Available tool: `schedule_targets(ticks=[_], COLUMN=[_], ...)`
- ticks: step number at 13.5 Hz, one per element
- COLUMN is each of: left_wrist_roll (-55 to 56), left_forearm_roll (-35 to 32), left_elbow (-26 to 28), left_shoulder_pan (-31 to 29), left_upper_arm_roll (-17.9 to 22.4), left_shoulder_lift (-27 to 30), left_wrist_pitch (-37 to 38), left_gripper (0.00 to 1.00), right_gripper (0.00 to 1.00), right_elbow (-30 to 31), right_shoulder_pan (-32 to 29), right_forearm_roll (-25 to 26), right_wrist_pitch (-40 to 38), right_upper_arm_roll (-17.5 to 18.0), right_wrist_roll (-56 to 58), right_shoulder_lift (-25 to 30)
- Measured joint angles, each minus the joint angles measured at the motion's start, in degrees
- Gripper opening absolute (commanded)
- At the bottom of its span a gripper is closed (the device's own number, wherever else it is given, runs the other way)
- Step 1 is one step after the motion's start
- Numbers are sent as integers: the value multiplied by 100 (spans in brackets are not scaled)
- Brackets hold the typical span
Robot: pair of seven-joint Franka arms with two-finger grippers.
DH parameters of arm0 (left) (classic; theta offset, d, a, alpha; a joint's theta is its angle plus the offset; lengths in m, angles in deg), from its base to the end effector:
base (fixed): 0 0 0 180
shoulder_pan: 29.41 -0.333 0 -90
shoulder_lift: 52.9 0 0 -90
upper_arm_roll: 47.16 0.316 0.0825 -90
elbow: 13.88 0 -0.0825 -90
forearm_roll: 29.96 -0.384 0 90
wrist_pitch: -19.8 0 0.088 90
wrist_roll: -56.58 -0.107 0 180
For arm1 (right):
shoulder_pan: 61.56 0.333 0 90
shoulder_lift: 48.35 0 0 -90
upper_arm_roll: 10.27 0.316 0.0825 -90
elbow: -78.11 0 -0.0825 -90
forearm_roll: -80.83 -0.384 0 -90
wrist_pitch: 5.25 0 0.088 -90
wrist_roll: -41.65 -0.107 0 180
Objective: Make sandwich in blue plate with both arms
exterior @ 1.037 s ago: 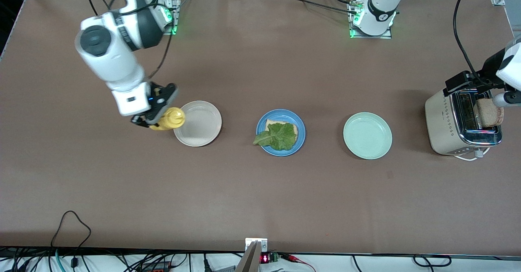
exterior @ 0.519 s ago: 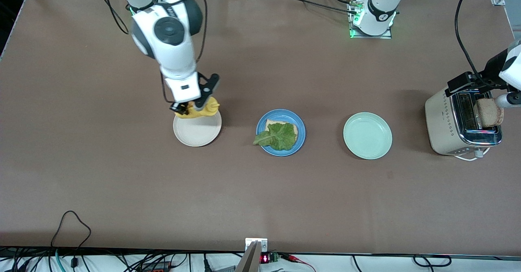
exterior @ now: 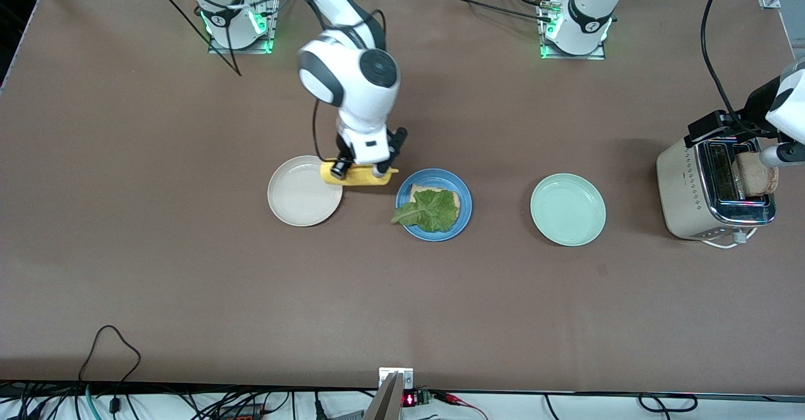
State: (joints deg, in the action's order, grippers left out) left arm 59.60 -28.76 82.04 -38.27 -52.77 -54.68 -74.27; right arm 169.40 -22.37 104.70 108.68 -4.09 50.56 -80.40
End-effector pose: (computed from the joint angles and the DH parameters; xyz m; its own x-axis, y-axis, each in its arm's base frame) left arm 0.5641 0.0307 0.5643 0.9918 0.1104 -0.0643 0.1119 -0.9935 0.0204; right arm 0.4991 0.4567 0.2998 0.4364 0.8718 -0.2224 0.8892 -0.3802 0.2545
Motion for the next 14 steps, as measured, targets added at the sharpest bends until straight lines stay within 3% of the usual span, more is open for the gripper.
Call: schedule_targets(ticks=[4,8,11,14], left_wrist_roll=[0,0,-79,-1205], left_forearm_roll=[0,0,-9,-10], left_elbow=[0,-20,-160,-243], left_shoulder_pan=[0,-2,-129,-985], left_upper_arm_roll=[-1,0,38,85], left_shoulder_lift=[-62,-69,-112,-473], left_wrist_pitch=[0,-10,-17,-93], left_gripper=[100,100,100,100], right_gripper=[0,0,0,0], right_elbow=[-394,-515,-294,305], right_shoulder_pan=[269,-92,-962,-2572], right_forearm_roll=[4,-34,-712,-1677], right_wrist_pitch=[-1,-40,-134,-171], right_upper_arm_roll=[-165,-242,-140,292], right_wrist_roll=[-172,-82,898,2556], right_shoulder_lift=[-497,-280,433,1461])
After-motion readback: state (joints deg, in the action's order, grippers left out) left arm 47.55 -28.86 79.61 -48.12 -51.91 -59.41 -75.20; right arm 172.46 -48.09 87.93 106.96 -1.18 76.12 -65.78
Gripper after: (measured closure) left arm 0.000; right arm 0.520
